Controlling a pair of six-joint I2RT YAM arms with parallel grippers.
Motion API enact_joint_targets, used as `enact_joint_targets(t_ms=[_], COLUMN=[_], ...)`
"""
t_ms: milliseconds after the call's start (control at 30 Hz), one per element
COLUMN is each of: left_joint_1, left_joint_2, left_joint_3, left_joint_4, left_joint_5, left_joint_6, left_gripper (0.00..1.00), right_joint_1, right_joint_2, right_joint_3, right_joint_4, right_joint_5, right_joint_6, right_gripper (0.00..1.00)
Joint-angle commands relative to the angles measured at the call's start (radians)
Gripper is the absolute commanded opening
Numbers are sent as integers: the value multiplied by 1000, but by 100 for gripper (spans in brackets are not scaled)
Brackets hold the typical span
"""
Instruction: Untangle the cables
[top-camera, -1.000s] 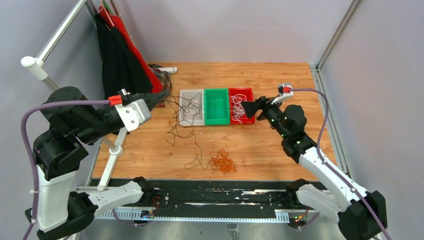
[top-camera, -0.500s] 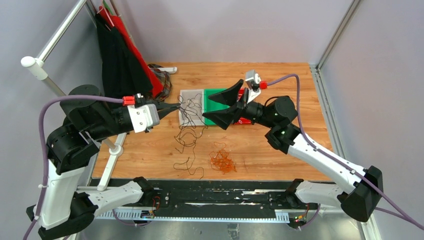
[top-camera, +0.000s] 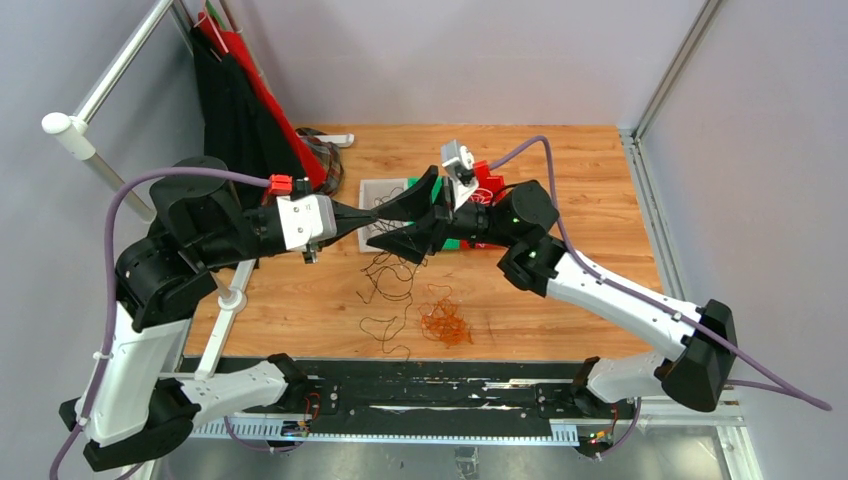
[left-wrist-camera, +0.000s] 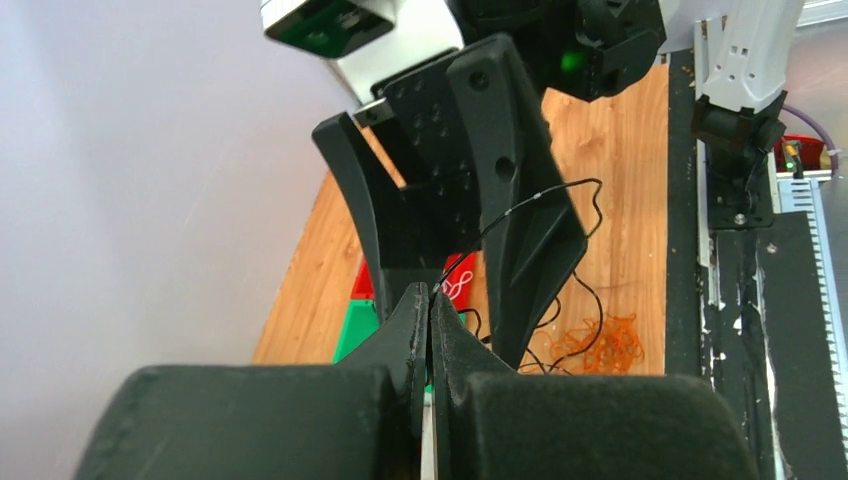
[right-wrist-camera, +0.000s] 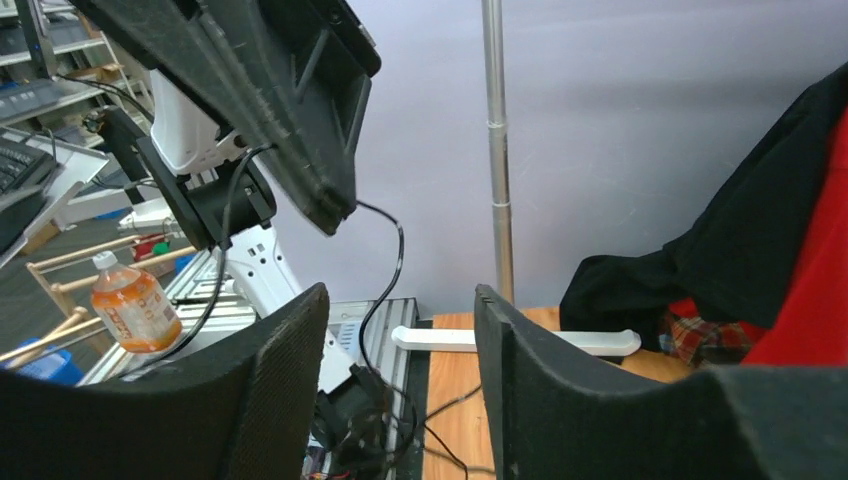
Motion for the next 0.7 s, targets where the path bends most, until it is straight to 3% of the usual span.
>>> enact_joint_targets(t_ms=[0, 100, 367, 667], left_joint_1=[-2, -2, -2, -2], left_joint_2=[7, 11, 49, 88], left_joint_3=[21, 38, 155, 287], left_joint_4=[34, 42, 77, 160], left_joint_5=[26, 35, 52, 53], left_joint_6=[-35, -62, -134, -219], left_gripper=[0, 0, 0, 0], right_joint_1=[26, 27, 26, 31], right_joint_2=[44, 87, 176, 286], right_joint_3=[55, 54, -49, -182], right_joint_4=[22, 53, 188, 333], right_joint_5=[4, 35, 110, 205], right_joint_6=[3, 32, 115, 178], right_gripper=[50, 38, 21, 19])
